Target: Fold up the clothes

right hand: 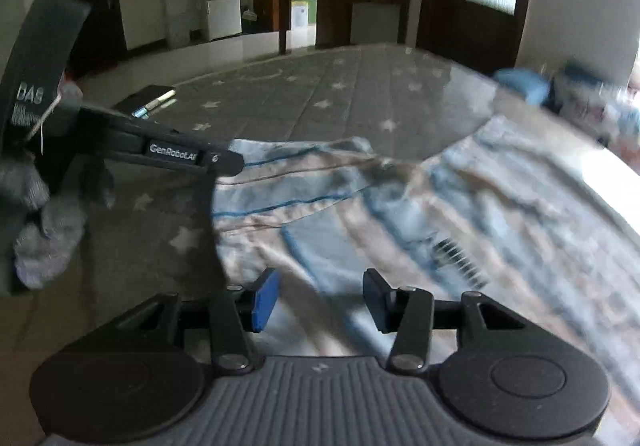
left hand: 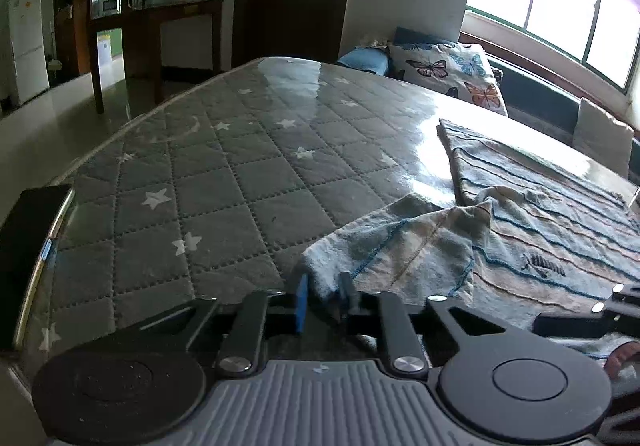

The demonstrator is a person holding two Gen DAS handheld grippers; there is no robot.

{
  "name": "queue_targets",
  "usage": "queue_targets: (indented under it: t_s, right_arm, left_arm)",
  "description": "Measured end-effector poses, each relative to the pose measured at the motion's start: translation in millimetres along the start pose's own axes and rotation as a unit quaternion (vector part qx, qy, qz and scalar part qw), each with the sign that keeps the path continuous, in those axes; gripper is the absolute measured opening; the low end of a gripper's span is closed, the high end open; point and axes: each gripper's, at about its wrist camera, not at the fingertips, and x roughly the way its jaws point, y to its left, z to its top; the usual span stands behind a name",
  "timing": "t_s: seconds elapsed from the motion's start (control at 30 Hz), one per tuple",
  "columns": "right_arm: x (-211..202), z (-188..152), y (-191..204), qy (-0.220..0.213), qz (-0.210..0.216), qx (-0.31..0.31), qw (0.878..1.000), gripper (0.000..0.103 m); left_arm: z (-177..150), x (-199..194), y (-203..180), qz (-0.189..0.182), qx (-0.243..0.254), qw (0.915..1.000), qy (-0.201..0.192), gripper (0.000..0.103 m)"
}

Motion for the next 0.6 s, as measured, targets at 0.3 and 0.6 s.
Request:
queue_targets:
  t_s: [0.3,0.6]
  right_arm:
    - [-1,2,11,-0.004,0.015,-0.010,1.000,0.047]
    - [3,4,21,-0.005,0.019,-0.015,1.000,0.046]
  left_arm:
    - [2,-4,0,0.003,-0.012,0.9999,-0.004,0.022]
    - [2,-3,-2,-0.011,-0.019,0.9996,-0.015,0.005]
